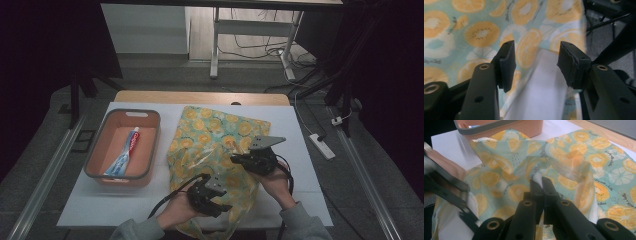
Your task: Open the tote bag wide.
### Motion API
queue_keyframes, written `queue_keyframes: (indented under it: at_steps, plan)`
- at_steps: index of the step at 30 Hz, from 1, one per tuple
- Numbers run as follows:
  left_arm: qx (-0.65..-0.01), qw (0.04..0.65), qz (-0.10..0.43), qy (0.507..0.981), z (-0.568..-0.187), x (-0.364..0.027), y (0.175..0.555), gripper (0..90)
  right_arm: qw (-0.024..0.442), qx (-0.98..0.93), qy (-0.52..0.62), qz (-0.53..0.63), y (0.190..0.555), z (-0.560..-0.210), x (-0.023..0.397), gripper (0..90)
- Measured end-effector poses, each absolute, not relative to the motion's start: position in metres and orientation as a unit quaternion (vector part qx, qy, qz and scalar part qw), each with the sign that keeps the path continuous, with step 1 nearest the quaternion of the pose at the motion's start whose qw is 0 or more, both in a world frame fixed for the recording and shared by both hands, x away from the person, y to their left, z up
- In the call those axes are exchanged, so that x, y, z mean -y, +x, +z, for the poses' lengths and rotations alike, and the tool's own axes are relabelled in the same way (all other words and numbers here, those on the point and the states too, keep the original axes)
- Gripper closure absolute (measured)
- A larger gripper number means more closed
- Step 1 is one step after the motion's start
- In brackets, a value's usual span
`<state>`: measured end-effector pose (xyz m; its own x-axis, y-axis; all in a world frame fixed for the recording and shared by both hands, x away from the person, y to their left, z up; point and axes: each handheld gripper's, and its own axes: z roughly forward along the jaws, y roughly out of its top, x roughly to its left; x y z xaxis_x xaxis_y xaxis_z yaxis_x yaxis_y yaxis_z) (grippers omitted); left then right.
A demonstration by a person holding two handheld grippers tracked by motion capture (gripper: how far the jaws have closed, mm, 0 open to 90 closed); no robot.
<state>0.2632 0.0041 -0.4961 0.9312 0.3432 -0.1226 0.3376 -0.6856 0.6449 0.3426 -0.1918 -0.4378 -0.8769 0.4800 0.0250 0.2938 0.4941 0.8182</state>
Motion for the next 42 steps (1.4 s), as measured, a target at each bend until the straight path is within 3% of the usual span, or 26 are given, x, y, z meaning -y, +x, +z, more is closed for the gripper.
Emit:
queue_keyframes:
  at_steps: [9,13,14,17,24,29,36,39,42]
  plan:
    - [-0.181,0.322,0.018,0.929,-0.515,0.007,0.261,42.8,0.101,-0.853,0.231,0.457,0.343,-0.437,0.194,89.5]
    - [-0.185,0.334,0.010,0.924,-0.517,0.009,0.265,63.5,0.102,-0.852,0.232,0.458,0.343,-0.437,0.194,89.5]
    - [-0.186,0.333,0.009,0.924,-0.518,0.010,0.266,80.4,0.103,-0.853,0.232,0.457,0.344,-0.437,0.194,89.5]
    - [-0.182,0.330,0.000,0.926,-0.517,0.009,0.266,88.1,0.114,-0.853,0.235,0.452,0.344,-0.436,0.196,89.5]
    - [-0.127,0.362,-0.037,0.923,-0.498,-0.005,0.241,88.4,0.135,-0.846,0.263,0.444,0.350,-0.436,0.210,89.5]
    - [-0.101,0.368,-0.046,0.923,-0.492,-0.018,0.219,88.4,0.136,-0.845,0.285,0.432,0.357,-0.441,0.215,89.5]
    - [-0.131,0.382,-0.037,0.914,-0.484,-0.040,0.219,86.9,0.126,-0.853,0.300,0.407,0.365,-0.458,0.215,89.5]
    - [-0.161,0.403,-0.019,0.901,-0.479,-0.051,0.224,60.2,0.123,-0.856,0.300,0.404,0.365,-0.461,0.215,89.5]
    - [-0.196,0.428,0.014,0.882,-0.466,-0.064,0.229,47.2,0.121,-0.853,0.297,0.411,0.363,-0.458,0.216,89.5]
